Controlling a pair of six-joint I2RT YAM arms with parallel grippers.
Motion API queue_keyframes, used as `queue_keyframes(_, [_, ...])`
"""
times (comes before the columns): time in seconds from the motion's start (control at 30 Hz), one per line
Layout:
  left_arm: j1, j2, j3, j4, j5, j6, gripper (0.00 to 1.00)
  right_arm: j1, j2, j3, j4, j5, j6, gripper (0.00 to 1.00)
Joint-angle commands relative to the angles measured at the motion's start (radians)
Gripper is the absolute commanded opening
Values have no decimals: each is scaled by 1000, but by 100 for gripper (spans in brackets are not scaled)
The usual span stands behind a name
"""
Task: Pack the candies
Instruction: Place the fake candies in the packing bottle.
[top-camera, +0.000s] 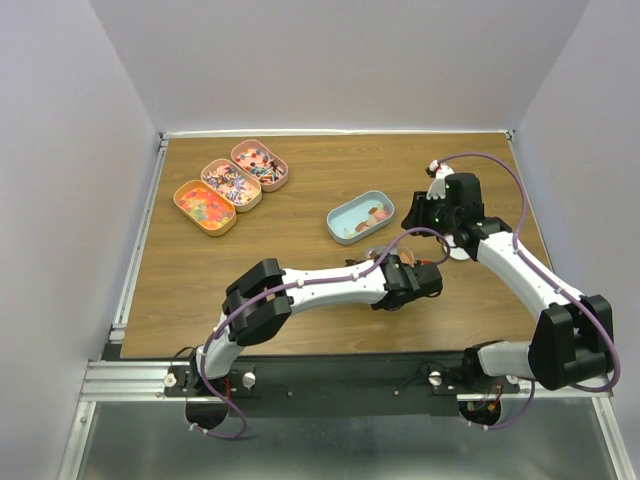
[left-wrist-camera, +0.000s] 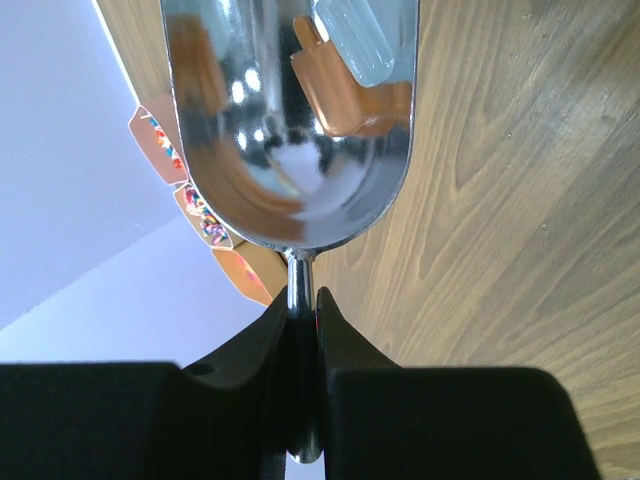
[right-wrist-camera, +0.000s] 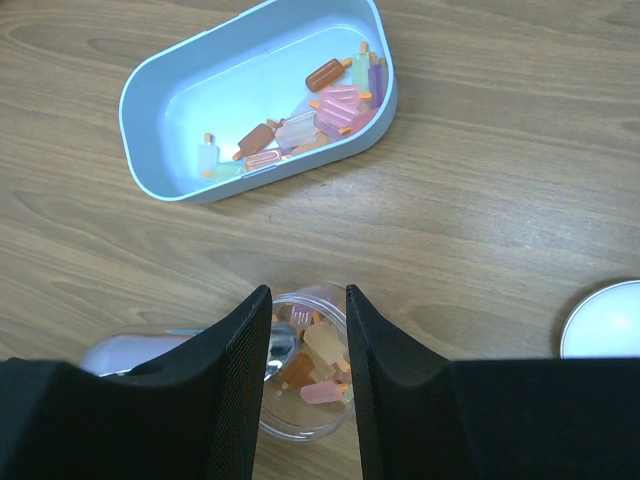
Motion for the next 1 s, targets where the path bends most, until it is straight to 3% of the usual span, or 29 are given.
queue_keyframes(0.0, [-9, 22, -1, 12, -46, 23, 0, -2, -16, -15, 21, -22, 5, 43])
queue_keyframes(0.97, [-15, -3, -5, 24, -115, 96, 0, -2, -61, -43, 26, -19, 31, 43])
